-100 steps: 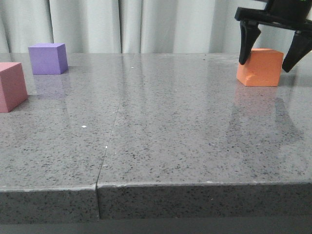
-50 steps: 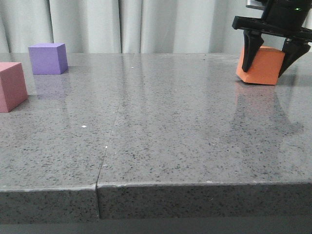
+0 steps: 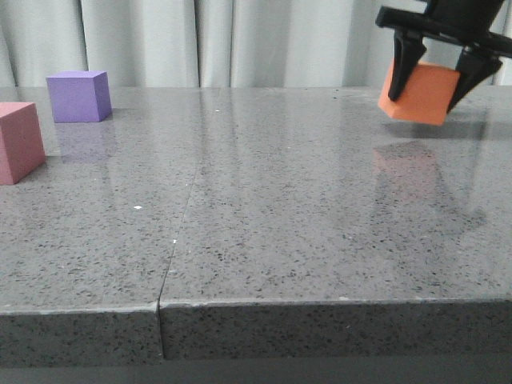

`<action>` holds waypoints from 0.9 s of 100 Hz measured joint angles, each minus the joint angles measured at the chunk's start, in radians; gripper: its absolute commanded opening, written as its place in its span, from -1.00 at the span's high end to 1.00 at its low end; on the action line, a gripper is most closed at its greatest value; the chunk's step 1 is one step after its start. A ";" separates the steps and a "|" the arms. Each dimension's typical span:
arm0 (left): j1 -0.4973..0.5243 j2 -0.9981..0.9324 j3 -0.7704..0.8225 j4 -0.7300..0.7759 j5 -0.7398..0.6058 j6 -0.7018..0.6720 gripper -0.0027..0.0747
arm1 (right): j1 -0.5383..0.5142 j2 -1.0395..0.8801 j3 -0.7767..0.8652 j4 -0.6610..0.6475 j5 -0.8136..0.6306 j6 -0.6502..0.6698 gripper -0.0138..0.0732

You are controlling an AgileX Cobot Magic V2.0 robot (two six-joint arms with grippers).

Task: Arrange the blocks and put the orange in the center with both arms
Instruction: 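Lift the orange cube and carry it toward the table center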

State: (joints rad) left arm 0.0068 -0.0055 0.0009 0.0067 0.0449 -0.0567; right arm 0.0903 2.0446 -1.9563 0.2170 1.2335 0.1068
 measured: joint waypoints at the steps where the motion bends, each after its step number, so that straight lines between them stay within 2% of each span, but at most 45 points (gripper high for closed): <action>1: 0.000 0.000 0.000 0.000 0.000 0.000 0.98 | 0.000 0.000 -0.004 -0.001 0.000 0.000 0.22; 27: 0.000 0.000 0.000 0.000 0.000 0.000 0.98 | 0.094 0.000 -0.102 0.003 0.004 0.066 0.22; 76: 0.000 0.000 0.000 0.000 0.000 0.000 0.98 | 0.330 0.019 -0.117 0.003 0.009 0.262 0.22; 90: 0.000 0.000 0.000 0.000 0.000 0.000 0.98 | 0.355 0.058 -0.117 0.005 0.002 0.295 0.22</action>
State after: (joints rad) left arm 0.0068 -0.0055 0.0009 0.0067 0.0449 -0.0567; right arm 0.4453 2.1023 -2.0736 0.2222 1.2359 0.4023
